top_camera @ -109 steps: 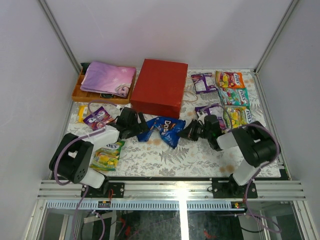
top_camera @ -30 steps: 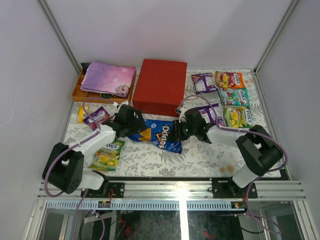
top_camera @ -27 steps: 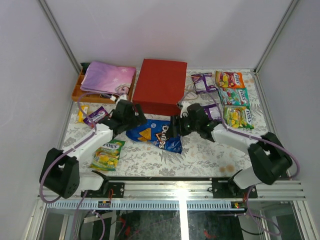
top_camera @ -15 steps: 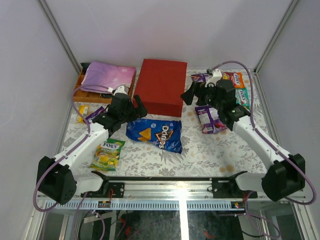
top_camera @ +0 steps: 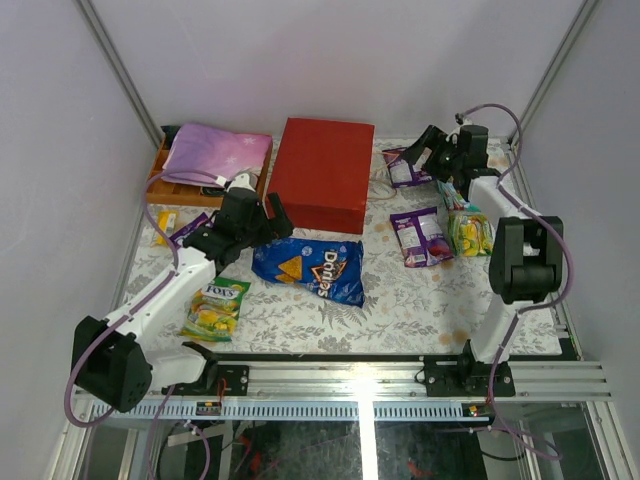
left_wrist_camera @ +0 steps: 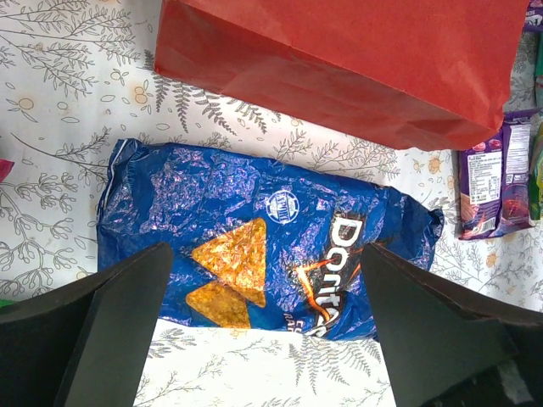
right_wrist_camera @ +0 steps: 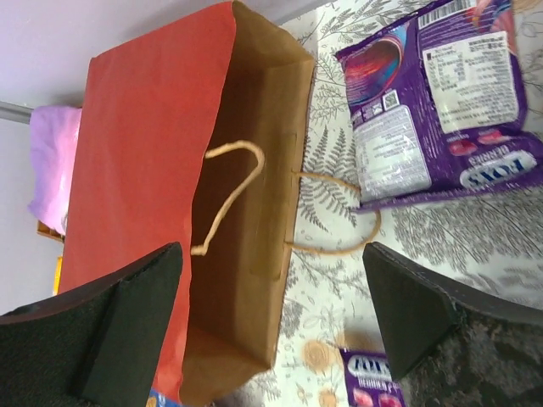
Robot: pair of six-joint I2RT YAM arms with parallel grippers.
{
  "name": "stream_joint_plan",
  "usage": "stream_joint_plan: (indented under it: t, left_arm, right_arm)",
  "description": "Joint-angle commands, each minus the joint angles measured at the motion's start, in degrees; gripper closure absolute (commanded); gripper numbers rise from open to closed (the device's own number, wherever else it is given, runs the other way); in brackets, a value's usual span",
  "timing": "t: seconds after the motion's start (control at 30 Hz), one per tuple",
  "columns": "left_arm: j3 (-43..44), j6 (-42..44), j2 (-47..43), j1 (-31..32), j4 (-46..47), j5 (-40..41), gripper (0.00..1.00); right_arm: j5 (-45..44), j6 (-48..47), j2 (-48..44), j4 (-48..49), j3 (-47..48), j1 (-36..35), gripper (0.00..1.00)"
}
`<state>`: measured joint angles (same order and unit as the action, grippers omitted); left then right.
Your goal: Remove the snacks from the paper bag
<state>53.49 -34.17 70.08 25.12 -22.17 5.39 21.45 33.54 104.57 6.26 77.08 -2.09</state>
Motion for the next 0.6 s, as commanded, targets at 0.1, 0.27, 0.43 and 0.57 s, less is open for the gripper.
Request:
stream_joint_plan:
  t: [0.1, 0.27, 0.43, 0.57]
  left_arm:
    - [-0.93, 1.66, -1.66, 0.01, -0.77, 0.49, 0.07]
    - [-0.87, 1.81, -1.37, 0.06, -0.77, 0.19, 0.07]
    - [-0.93, 1.74, -1.52, 0.01, -0.79, -0.08, 0.07]
    - [-0.61, 1.91, -2.02, 0.03, -1.64, 0.18, 0.07]
  right_arm:
    - [8.45, 5.96, 8.96, 6.3, 10.68, -0.81, 0.07]
    - [11.35, 8.46, 12.3, 8.71, 12.25, -1.02, 0.2]
    - [11.54, 7.09, 12.71, 7.17, 13.08, -4.92, 0.56]
    - [9.27, 3.69, 11.08, 1.02, 16.0, -9.07, 0.97]
